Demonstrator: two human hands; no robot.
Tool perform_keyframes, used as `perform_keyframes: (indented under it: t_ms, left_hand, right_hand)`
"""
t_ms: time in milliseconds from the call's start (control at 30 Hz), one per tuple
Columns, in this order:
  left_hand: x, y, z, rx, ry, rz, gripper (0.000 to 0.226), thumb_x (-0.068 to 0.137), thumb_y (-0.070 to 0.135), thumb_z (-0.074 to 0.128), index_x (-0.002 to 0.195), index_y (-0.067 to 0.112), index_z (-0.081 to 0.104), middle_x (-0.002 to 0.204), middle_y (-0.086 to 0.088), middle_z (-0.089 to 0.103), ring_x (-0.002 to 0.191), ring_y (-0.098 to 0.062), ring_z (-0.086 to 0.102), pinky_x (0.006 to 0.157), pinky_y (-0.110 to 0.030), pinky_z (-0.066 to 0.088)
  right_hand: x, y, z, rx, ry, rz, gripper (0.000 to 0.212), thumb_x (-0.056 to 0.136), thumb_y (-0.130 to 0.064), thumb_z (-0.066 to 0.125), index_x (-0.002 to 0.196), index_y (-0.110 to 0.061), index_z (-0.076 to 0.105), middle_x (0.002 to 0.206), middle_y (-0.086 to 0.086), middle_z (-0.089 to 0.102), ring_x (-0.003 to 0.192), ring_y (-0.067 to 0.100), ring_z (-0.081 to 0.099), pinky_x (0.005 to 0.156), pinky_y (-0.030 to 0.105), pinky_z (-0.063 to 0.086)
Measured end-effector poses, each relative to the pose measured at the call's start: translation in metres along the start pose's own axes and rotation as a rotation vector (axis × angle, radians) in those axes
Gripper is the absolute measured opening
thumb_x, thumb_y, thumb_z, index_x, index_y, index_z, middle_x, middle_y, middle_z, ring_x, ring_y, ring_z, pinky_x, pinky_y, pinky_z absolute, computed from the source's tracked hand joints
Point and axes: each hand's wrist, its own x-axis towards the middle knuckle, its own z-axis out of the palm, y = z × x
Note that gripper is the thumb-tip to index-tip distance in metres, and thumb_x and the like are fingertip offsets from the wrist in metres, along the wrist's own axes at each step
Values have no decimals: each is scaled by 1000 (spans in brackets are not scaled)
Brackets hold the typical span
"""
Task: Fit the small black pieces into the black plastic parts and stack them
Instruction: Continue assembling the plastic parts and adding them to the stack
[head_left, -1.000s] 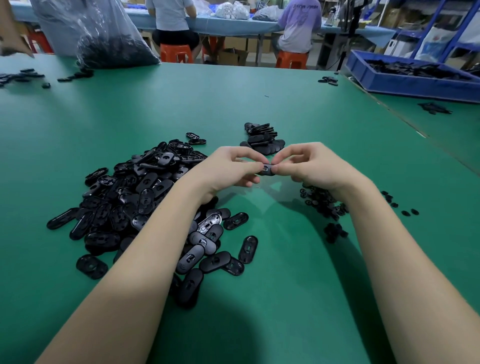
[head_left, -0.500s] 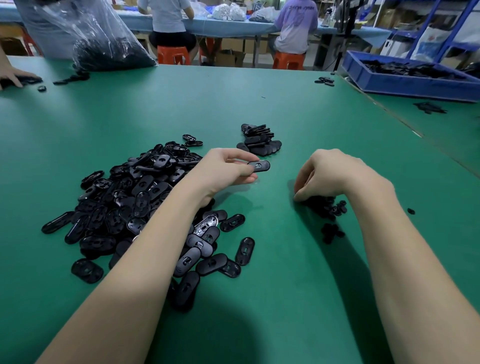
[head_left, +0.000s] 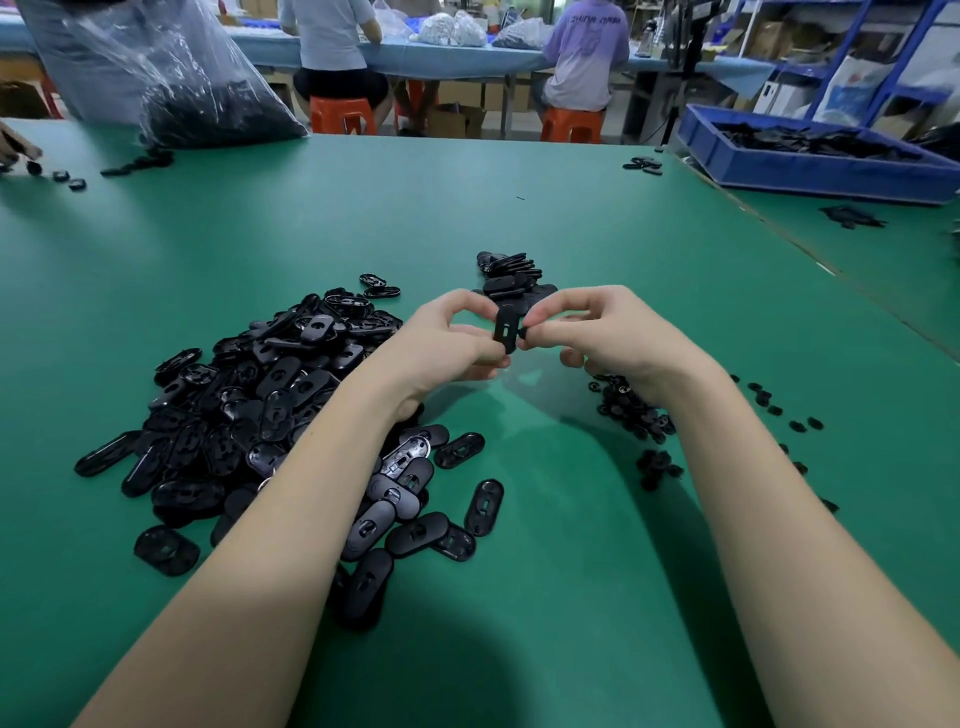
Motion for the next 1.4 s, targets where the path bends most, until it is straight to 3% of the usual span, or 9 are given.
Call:
perform_keyframes:
  t_ms: [100, 267, 400, 600, 767, 933, 1067, 1233, 1400]
  left_hand:
    - [-2, 1, -2, 75, -19, 27, 36, 88, -4, 65, 116, 18, 65, 99, -13, 77, 81, -16, 69, 83, -28, 57]
    - [0, 2, 1, -29, 36, 27, 10, 96, 19, 66, 104, 12, 67, 98, -16, 76, 81, -20, 74, 73, -22, 59]
    - [2, 1, 1, -92, 58, 19, 26, 99, 27, 63, 107, 2, 68, 95, -14, 77, 90, -25, 76, 84, -25, 60]
    - [0, 4, 1, -159, 73, 26, 10, 97, 16, 65, 104, 9, 67, 94, -18, 77, 85, -25, 77, 71, -23, 60]
    - [-2, 5, 2, -176, 57, 52, 11, 93, 15, 70, 100, 6, 71, 100, -18, 75, 86, -28, 76, 72, -20, 59]
    - [-3, 5, 1, -169, 46, 65, 6, 93, 13, 70, 95, 7, 72, 98, -19, 76, 86, -27, 76, 72, -20, 59]
    - [-4, 6, 1, -139, 38, 63, 5, 92, 13, 71, 94, 8, 73, 93, -18, 76, 83, -26, 76, 69, -19, 58]
    - [-5, 6, 0, -60, 31, 88, 7, 92, 16, 71, 95, 9, 73, 92, -17, 77, 87, -27, 76, 74, -23, 60]
    - [-5, 7, 3, -23, 58, 131, 8, 92, 13, 72, 94, 5, 74, 90, -18, 76, 86, -28, 76, 75, -24, 61]
  right_hand:
    - [3, 2, 4, 48, 29, 16, 10, 80, -19, 79, 76, -26, 75, 78, -1, 72, 56, 11, 42, 46, 19, 28]
    - [5, 4, 8, 57, 61, 59, 11, 75, -23, 84, 72, -31, 77, 74, -7, 67, 54, 9, 46, 44, 16, 31]
    - [6, 4, 12, 79, 70, 106, 10, 78, -28, 81, 73, -35, 79, 78, -5, 67, 59, 11, 45, 42, 16, 28]
    - [9, 5, 11, 88, 122, 97, 8, 78, -27, 83, 73, -31, 78, 64, -9, 60, 48, 6, 42, 39, 15, 26]
    - [9, 5, 9, 25, 160, 84, 14, 75, -30, 88, 72, -29, 74, 48, -14, 48, 41, 4, 35, 38, 14, 25]
    - [8, 4, 9, 12, 178, 88, 15, 73, -34, 89, 73, -30, 74, 53, -11, 48, 48, 8, 36, 38, 15, 26]
    - [8, 4, 7, -9, 179, 72, 17, 71, -34, 90, 76, -28, 75, 62, -13, 56, 41, -1, 43, 38, 11, 30]
    - [10, 5, 8, -13, 185, 94, 19, 70, -32, 91, 76, -26, 74, 43, -21, 52, 38, -6, 45, 35, 9, 28]
    - [10, 3, 10, 6, 194, 138, 18, 69, -30, 91, 74, -25, 74, 44, -16, 48, 36, 2, 35, 34, 12, 25]
